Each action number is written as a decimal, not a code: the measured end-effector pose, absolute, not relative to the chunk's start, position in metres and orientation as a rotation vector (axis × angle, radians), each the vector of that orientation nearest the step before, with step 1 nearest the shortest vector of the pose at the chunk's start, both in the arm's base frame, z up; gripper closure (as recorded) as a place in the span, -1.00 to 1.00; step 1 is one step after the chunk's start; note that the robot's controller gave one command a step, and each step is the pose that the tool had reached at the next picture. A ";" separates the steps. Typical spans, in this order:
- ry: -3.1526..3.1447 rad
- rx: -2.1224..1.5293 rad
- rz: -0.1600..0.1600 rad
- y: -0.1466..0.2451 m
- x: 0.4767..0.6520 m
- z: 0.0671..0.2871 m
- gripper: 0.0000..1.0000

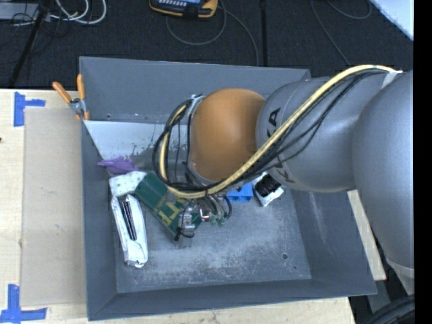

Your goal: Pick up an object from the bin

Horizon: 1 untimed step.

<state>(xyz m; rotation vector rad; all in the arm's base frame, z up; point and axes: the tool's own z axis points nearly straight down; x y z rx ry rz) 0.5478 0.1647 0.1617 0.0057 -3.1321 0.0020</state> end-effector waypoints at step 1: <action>-3.139 -0.001 0.000 0.164 0.549 0.166 -1.00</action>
Offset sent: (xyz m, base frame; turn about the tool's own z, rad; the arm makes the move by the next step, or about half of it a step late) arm 0.0114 0.0142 -0.0917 0.1161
